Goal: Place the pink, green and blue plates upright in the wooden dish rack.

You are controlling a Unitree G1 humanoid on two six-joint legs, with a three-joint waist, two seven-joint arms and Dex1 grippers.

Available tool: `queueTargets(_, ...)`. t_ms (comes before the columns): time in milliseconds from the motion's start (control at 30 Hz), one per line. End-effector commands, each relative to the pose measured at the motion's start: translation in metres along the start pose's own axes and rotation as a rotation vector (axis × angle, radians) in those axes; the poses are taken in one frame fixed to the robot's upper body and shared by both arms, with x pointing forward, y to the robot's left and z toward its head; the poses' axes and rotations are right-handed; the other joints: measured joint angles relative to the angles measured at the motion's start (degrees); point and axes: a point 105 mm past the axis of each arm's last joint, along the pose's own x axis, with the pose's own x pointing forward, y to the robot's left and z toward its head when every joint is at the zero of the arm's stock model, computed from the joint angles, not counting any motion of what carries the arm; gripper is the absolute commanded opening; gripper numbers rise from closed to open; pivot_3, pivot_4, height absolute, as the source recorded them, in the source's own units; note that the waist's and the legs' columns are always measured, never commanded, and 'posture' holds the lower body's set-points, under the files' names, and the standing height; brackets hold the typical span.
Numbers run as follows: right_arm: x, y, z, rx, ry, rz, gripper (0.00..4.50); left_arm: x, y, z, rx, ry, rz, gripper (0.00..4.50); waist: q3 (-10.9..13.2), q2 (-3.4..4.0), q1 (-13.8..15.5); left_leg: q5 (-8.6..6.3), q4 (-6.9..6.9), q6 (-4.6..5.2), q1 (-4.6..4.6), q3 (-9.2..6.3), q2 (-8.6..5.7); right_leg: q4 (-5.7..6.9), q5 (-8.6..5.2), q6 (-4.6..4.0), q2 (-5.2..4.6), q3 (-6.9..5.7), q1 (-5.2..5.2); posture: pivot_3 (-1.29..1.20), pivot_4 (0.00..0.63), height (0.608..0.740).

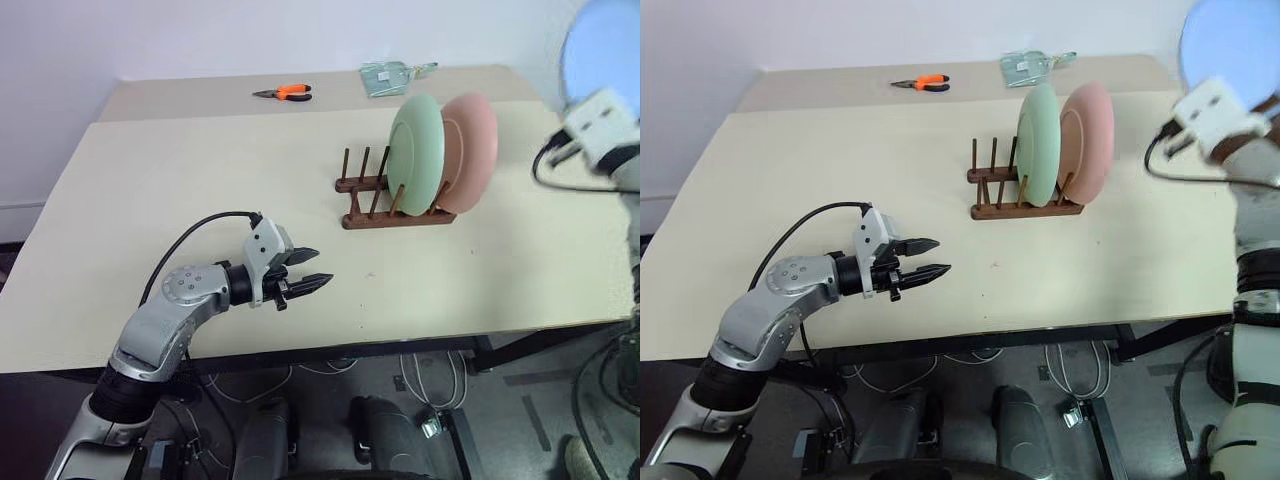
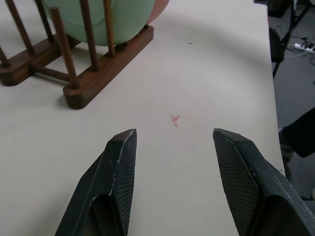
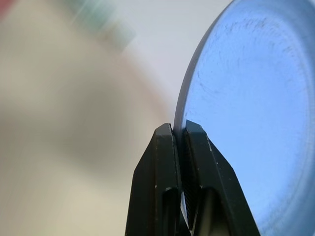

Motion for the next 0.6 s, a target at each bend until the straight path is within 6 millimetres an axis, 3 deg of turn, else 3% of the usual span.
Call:
queueTargets(33, -0.005, -0.024, 0.087, 0.28, -0.306, 0.011, 0.04, 0.0, 0.003, 0.012, 0.045, -0.034, -0.006, 2.51, 0.0, -0.01, 0.04, 0.0, 0.0, 0.0, 0.03, 0.0, 0.02, 0.03, 0.0, 0.0, 0.01, 0.0, 0.0, 0.0, 0.15, 0.74)
queueTargets(133, -0.026, 0.003, 0.159, 0.631, -0.53, 0.339, 0.04, 0.0, 0.007, 0.012, 0.048, -0.036, -0.005, 2.51, 0.0, 0.0, 0.18, 0.0, -0.01, 0.01, 0.05, -0.03, 0.09, 0.08, 0.01, 0.0, 0.0, 0.0, 0.01, 0.0, 0.15, 0.74)
queueTargets(233, -0.054, 0.037, 0.2, 0.859, -0.638, 0.652, 0.04, -0.003, 0.011, 0.012, 0.052, -0.038, 0.017, 2.51, -0.01, -0.02, 0.6, -0.02, -0.02, 0.03, 0.02, -0.18, 0.12, 0.08, 0.01, -0.02, -0.07, -0.12, 0.05, 0.0, 0.15, 0.74)
queueTargets(300, -0.067, 0.058, 0.217, 0.995, -0.649, 0.81, 0.04, -0.006, 0.018, 0.012, 0.048, -0.043, 0.061, 2.51, -0.01, -0.02, 0.65, -0.02, -0.01, 0.02, -0.01, -0.24, 0.1, 0.02, 0.01, -0.03, -0.16, -0.19, 0.08, 0.0, 0.15, 0.74)
queueTargets(367, -0.068, 0.081, 0.223, 1.12, -0.587, 0.899, 0.04, -0.011, 0.025, 0.011, 0.042, -0.05, 0.099, 2.51, -0.01, -0.03, 0.7, -0.02, 0.0, 0.02, -0.03, -0.24, 0.06, 0.02, 0.01, -0.05, -0.26, -0.2, 0.08, 0.0, 0.15, 0.74)
queueTargets(467, -0.051, 0.106, 0.218, 1.246, -0.43, 0.885, 0.04, -0.02, 0.031, 0.008, 0.044, -0.034, 0.131, 2.51, -0.02, -0.05, 0.38, -0.02, 0.0, 0.01, -0.03, -0.24, 0.04, 0.03, 0.02, -0.09, -0.32, -0.2, 0.05, 0.0, 0.15, 0.74)
queueTargets(600, -0.037, 0.118, 0.204, 1.284, -0.325, 0.837, 0.04, -0.028, 0.035, 0.004, 0.048, -0.016, 0.153, 2.51, -0.03, -0.04, 0.34, -0.01, -0.01, 0.0, -0.23, -0.23, -0.05, 0.04, -0.06, -0.23, -0.44, -0.24, -0.14, 0.0, 0.15, 0.74)
